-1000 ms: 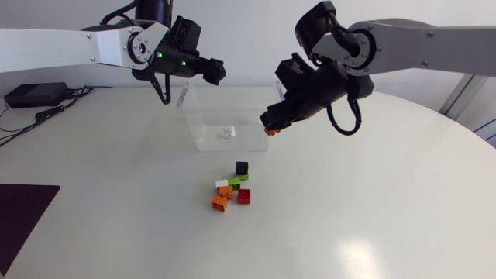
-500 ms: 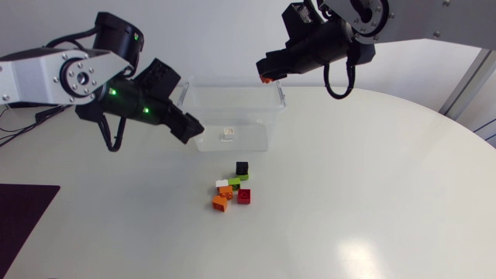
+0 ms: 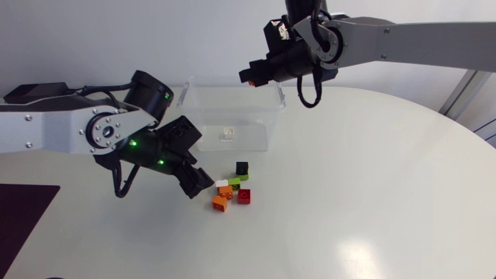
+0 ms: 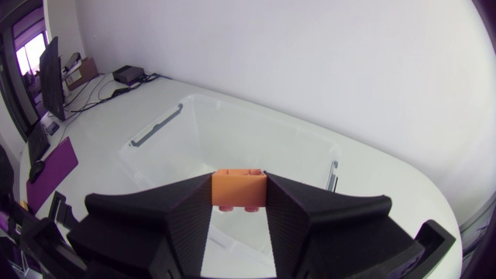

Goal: Place the duplo bricks in the container

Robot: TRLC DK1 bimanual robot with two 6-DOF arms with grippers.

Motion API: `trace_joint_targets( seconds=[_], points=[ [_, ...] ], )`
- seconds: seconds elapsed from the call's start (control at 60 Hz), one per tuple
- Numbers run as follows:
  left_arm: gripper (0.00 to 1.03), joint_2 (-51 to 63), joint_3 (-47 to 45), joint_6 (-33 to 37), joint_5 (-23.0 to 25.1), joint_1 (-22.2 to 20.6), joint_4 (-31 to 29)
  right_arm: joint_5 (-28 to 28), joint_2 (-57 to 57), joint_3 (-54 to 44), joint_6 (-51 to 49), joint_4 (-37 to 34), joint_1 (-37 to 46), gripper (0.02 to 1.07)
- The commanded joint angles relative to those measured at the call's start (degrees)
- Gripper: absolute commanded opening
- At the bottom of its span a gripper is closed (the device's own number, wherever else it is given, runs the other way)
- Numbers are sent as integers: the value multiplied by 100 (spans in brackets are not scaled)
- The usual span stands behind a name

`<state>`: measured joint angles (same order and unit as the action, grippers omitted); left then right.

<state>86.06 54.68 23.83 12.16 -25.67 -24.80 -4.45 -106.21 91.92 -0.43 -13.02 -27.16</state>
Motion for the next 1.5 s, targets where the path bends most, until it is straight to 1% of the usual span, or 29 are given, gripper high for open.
trace_joint_targets(
  seconds=[0.0,0.1,0.133,0.167,0.183,0.217,0.233,0.25,0.317,0.35,0.433,0.483,0.533,0.583,0.6,0.733,0.783,0.917,1.017,1.133,1.2,1.25,1.35,1.4,1.433,1.467,1.483],
  points=[
    [94,244,-159,-186,67,-114,54,120,-110,-51,43,344,-88,27],
    [94,297,-194,-309,58,-193,107,269,-189,-130,7,695,-132,29],
    [94,332,-220,-344,40,-263,107,366,-277,-113,-1,853,-123,33],
    [94,367,-238,-353,23,-307,124,392,-347,-69,-1,880,-123,45],
    [94,385,-247,-353,23,-325,124,436,-409,-16,-10,853,-132,64],
    [94,429,-300,-353,-47,-412,203,489,-418,10,-19,836,-132,90],
    [94,455,-300,-353,-65,-430,221,498,-418,1,-19,836,-132,100],
    [94,482,-300,-353,-83,-439,256,498,-409,-7,-10,845,-123,104],
    [93,693,-185,-564,-285,-500,256,533,-207,-148,7,853,-123,103],
    [93,745,-124,-731,-293,-527,221,559,-101,-218,7,845,-123,103],
    [93,807,34,-986,-311,-632,-52,629,154,-447,7,827,-123,103],
    [93,860,140,-1171,-434,-782,-271,665,373,-631,25,774,-123,103],
    [93,886,201,-1425,-663,-887,-280,700,611,-834,51,713,-123,103],
    [93,930,254,-1540,-698,-905,-298,708,769,-930,69,642,-123,103],
    [93,1018,377,-1698,-707,-905,-394,717,892,-1027,113,598,-123,103],
    [92,1405,694,-1909,-777,-878,-588,726,1384,-1466,201,379,-114,103],
    [88,1528,764,-2023,-803,-878,-658,726,1577,-1660,201,344,-114,103],
    [86,1721,843,-2208,-865,-922,-676,726,2017,-2134,192,168,-114,103],
    [81,1870,931,-2348,-891,-922,-711,735,2289,-2468,192,115,-114,102],
    [81,2029,1019,-2515,-909,-922,-728,735,2491,-2811,192,80,-123,102],
    [73,2116,1054,-2638,-909,-949,-720,744,2579,-2978,201,71,-132,102],
    [72,2169,1063,-2735,-909,-957,-711,752,2623,-3101,210,62,-132,102],
    [59,2231,1063,-2902,-988,-984,-702,814,2702,-3338,245,62,-141,102],
    [58,2231,1054,-2946,-988,-984,-702,823,2746,-3426,254,71,-150,102],
    [53,2231,1054,-2972,-997,-992,-684,832,2764,-3479,262,71,-158,102],
    [50,2248,1054,-2972,-1005,-1010,-684,849,2782,-3532,271,62,-167,102],
    [47,2257,1063,-3016,-1005,-1010,-684,849,2799,-3558,271,62,-167,102]
  ],
)
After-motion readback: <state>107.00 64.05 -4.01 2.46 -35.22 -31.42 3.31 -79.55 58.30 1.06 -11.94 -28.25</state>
